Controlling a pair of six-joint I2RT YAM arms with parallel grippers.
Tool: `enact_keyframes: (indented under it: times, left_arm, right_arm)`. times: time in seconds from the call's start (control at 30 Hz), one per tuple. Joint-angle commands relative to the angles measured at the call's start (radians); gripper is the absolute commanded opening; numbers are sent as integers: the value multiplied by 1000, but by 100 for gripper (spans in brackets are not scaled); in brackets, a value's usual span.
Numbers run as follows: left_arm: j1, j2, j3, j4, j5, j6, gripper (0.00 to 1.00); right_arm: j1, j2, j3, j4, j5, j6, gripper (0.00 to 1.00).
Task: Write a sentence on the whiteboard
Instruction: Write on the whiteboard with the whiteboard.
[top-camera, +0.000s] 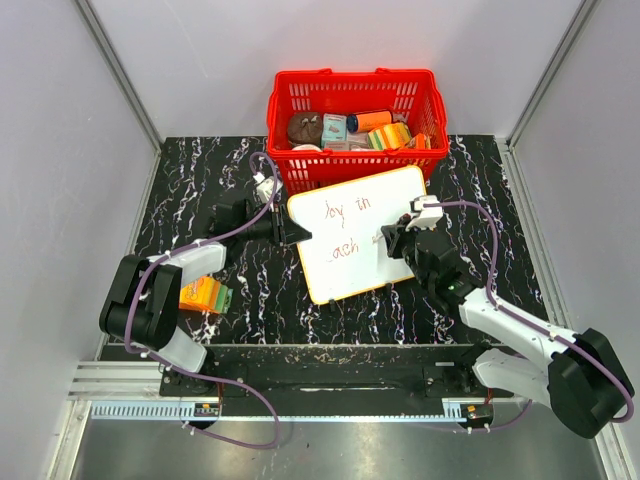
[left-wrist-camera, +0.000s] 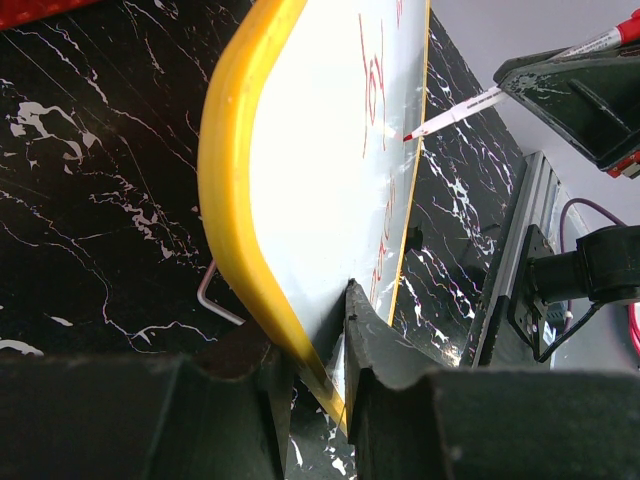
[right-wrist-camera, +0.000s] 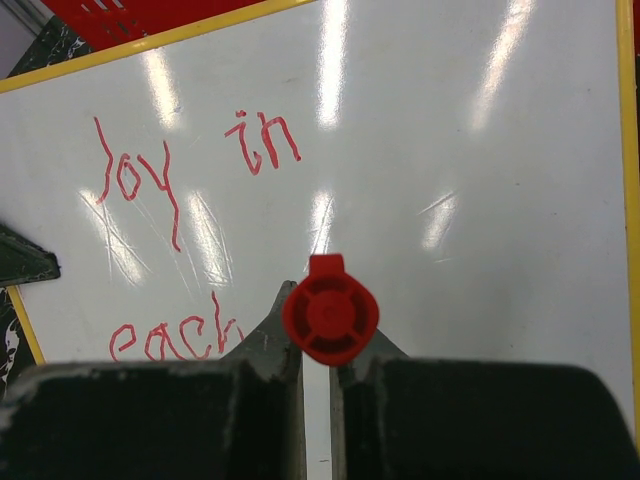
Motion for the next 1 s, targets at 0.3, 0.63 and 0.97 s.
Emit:
enact_keyframes:
  times: [0.3, 0.63, 0.97]
  left_arm:
    - [-24, 40, -6, -63, -134, 188, 0]
    - [-24, 40, -3, -65, -132, 188, 0]
    - [-26, 40, -3, -65, -134, 188, 0]
  right_arm:
    - [10, 26, 68, 64, 34, -9, 0]
    - [8, 29, 78, 52, 78, -19, 0]
    - [7, -8, 50, 29, 69, -14, 0]
